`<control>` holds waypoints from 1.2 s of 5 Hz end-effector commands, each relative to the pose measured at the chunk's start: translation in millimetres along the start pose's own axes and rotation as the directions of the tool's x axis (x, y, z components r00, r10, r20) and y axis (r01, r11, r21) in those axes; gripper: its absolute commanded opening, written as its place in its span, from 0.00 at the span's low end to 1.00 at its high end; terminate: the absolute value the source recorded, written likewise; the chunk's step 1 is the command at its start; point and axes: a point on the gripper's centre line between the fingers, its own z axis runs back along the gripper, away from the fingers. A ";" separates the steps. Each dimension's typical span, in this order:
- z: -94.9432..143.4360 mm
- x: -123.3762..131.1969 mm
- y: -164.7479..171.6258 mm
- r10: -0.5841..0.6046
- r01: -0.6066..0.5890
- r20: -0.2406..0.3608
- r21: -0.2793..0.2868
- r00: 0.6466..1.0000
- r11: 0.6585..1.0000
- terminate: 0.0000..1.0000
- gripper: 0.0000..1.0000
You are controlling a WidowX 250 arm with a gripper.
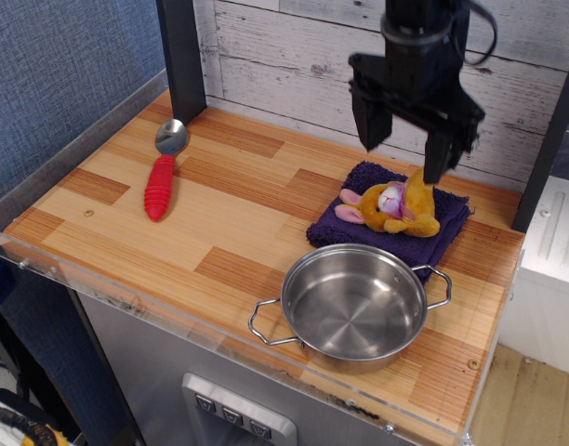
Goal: Put the stuffed animal on the metal part of the spoon.
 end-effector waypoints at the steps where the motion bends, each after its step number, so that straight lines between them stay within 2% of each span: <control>1: -23.0 6.1 -6.9 -0.041 0.041 0.008 0.024 0.999 0.999 0.00 1.00; 2: -40.4 6.0 -8.0 -0.044 0.045 -0.025 0.027 0.999 0.999 0.00 1.00; 4: -58.5 -14.2 -5.0 -0.042 0.043 -0.092 0.013 0.995 0.999 0.00 1.00; 5: -57.0 -18.7 -9.8 -0.062 0.062 -0.086 0.001 0.994 0.998 0.00 1.00; 6: -49.4 -16.3 -13.7 -0.062 0.062 -0.036 -0.010 0.997 0.998 0.00 1.00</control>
